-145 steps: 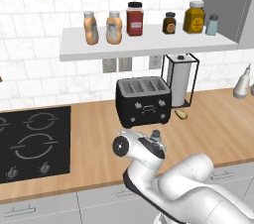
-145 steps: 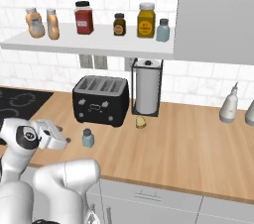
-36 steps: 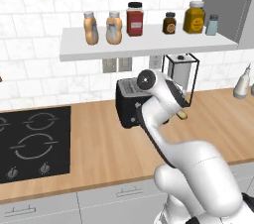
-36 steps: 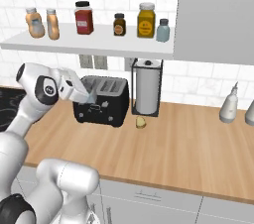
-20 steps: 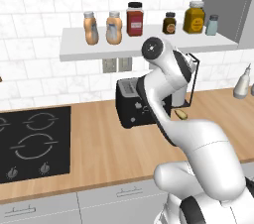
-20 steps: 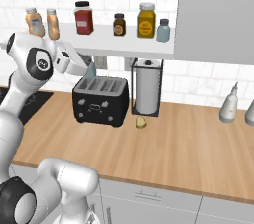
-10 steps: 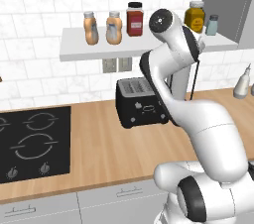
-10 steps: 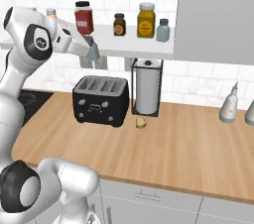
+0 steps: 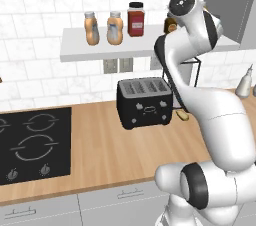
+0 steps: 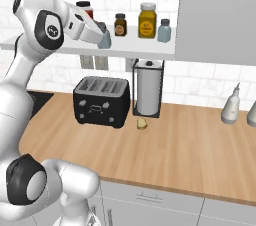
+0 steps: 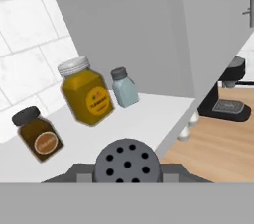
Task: Put the shaker and condiment bottle from the counter next to their counterparts in the cabinet.
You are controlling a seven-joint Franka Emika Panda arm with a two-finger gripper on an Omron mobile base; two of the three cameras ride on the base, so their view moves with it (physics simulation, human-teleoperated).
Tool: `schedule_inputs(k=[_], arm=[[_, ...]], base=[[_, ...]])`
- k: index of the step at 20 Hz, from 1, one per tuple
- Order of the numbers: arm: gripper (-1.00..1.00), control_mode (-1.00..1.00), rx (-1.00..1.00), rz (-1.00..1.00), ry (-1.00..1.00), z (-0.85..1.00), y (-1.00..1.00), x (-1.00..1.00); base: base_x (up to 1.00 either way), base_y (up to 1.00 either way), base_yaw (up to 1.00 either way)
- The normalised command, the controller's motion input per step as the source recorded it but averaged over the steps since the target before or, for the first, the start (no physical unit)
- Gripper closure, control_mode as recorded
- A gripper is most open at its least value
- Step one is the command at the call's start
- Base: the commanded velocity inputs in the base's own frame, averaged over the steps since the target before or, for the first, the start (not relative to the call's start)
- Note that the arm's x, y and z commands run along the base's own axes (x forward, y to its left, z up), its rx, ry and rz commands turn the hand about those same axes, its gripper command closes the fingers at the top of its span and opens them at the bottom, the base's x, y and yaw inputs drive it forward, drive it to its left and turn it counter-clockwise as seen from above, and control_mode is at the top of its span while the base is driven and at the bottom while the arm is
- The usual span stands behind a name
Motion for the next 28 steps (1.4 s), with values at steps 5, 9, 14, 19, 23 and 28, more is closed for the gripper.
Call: schedule_inputs(k=[5, 9, 14, 19, 23, 28], arm=[[1.0, -1.0, 0.0, 0.0, -0.03, 0.0, -0.24, 0.03], [1.0, -1.0, 0.0, 0.0, -0.02, 0.0, -0.18, 0.0], [1.0, -1.0, 0.0, 0.0, 0.0, 0.03, -0.19, 0.02], [1.0, -1.0, 0.0, 0.0, 0.0, 0.0, -0.12, 0.08], [1.0, -1.0, 0.0, 0.0, 0.0, 0.0, -0.12, 0.09], [1.0, -1.0, 0.0, 0.0, 0.0, 0.02, -0.12, 0.07]], base=[[0.0, 0.0, 0.0], [0.0, 0.0, 0.0], [0.0, 0.0, 0.0], [0.0, 0.0, 0.0], [0.0, 0.0, 0.0], [0.0, 0.0, 0.0]])
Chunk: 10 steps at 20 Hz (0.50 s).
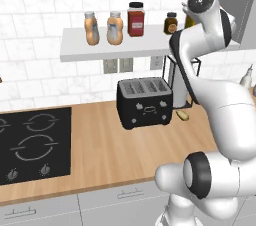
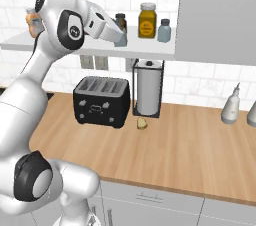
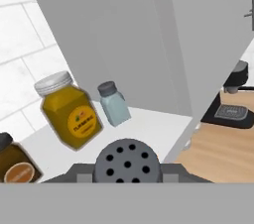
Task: Put the shaker and condiment bottle from the counter next to their counterparts in the cabinet.
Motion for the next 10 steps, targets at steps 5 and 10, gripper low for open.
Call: schedule_inputs(k=[5, 10], arm=[[1.0, -1.0, 0.0, 0.0, 0.0, 0.0, -0.16, 0.09], [1.0, -1.0, 0.0, 0.0, 0.0, 0.0, -0.2, 0.12]], base=[[0.0, 0.0, 0.0], [0.0, 0.0, 0.0]])
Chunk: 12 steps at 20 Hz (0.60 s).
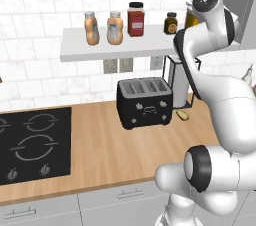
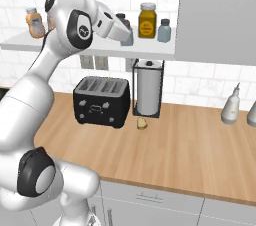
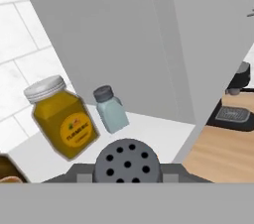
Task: Put the shaker and condiment bottle from the counter next to their counterparts in the cabinet.
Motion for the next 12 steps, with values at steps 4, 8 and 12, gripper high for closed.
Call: schedule_inputs(k=[4, 8, 12], arm=[[1.0, -1.0, 0.0, 0.0, 0.0, 0.0, -0.2, 0.07], [1.0, -1.0, 0.0, 0.0, 0.0, 0.0, -0.13, 0.0], [1.0, -1.0, 0.0, 0.0, 0.0, 0.0, -0.11, 0.0]], base=[[0.0, 0.0, 0.0], [0.0, 0.0, 0.0], [0.0, 0.0, 0.0]])
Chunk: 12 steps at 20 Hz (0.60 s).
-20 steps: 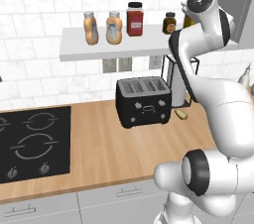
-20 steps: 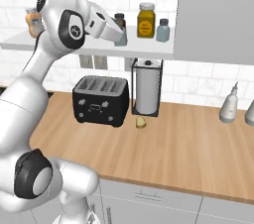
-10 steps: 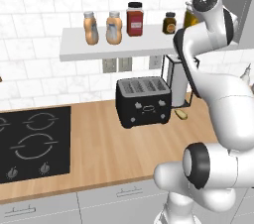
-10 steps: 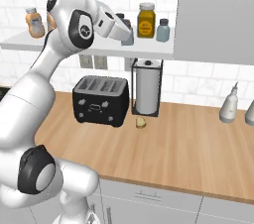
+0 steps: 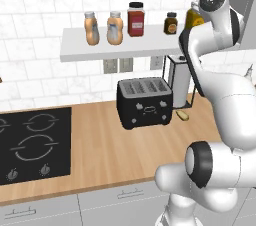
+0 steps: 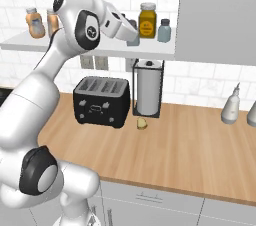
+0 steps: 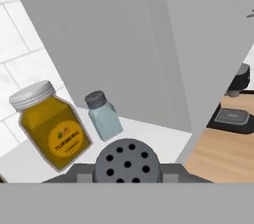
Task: Put the shaker and condiment bottle from the counter next to their counterparts in the cabinet.
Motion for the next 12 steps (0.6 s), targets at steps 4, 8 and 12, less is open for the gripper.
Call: schedule_inputs(k=[4, 8, 12], arm=[[1.0, -1.0, -0.01, 0.0, 0.0, 0.0, -0.09, 0.02], [1.0, -1.0, -0.01, 0.0, 0.0, 0.0, -0.04, 0.08], [1.0, -1.0, -0.02, 0.0, 0.0, 0.0, -0.02, 0.1]], base=[[0.0, 0.0, 0.0], [0.0, 0.0, 0.0], [0.0, 0.0, 0.0]])
